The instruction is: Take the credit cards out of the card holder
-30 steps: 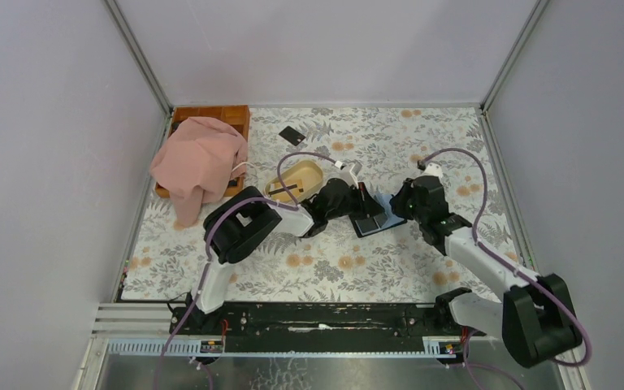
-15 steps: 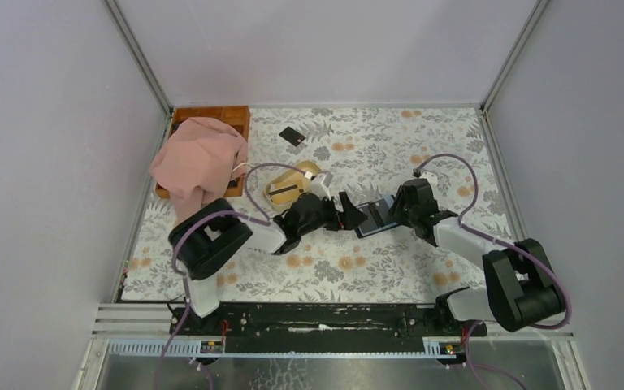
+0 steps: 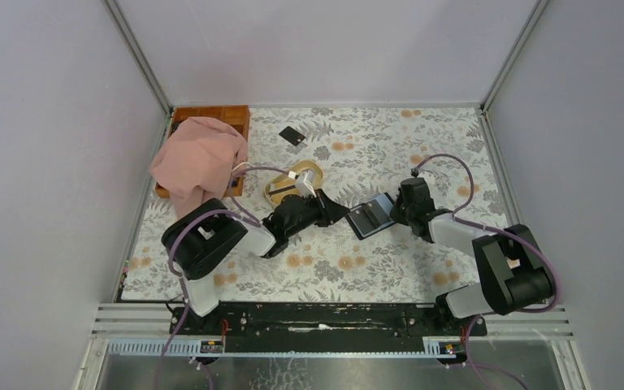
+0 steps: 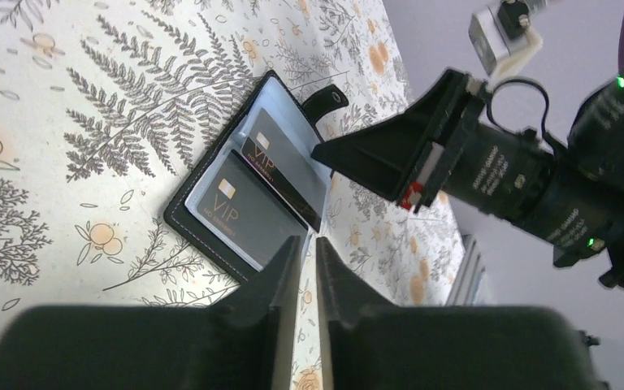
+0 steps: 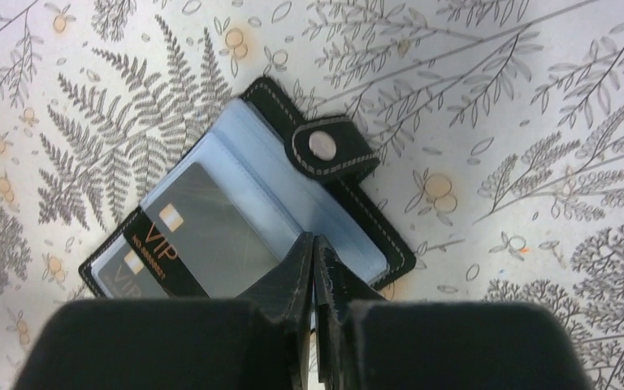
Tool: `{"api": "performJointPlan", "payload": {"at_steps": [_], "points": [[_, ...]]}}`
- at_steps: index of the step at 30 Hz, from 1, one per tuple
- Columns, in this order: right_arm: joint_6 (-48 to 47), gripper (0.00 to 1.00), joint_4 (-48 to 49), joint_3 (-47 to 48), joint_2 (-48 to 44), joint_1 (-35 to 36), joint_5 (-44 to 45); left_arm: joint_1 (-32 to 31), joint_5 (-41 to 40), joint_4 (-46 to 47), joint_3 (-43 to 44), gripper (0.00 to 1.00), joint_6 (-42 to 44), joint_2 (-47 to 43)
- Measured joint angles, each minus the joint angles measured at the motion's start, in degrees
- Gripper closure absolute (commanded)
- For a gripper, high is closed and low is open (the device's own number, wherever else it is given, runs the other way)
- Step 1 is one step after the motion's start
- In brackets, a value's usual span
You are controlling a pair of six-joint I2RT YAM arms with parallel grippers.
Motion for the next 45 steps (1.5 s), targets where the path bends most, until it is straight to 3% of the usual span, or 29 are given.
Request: {"api": "performJointPlan", "payload": {"at_steps": [3,9,12,17,34,45], "points": [[0.6,0.95,0.3,-2.2,-2.3,0.3,-1.0,0.8,1.2,2.7,0.1,0.88,-1.6,2.9],[1.8,0.96,0.0,-5.7,-6.4,1.5,-2.7,1.2,5.0,8.5,1.9,0.76,-4.9,10.7],[1.9,0.96,0.0,-6.1,-6.9,1.6,-2.6,1.2,6.5,10.5,3.7,0.65,-6.5,13.7],[2.0,0.97,0.8,-6.1,-6.3,1.6,-3.2,1.2,7.6,11.1,5.9,0.39,-7.4,15.3],[2.1,0.99,1.7,-6.1,-5.9,1.6,-5.1,-1.6,3.8,2.2,14.8,0.36,1.8,19.1],[2.1,0.99,2.5,-6.1,-5.4,1.6,-6.6,-1.9,3.7,5.0,16.3,0.47,1.0,21.9]]}}
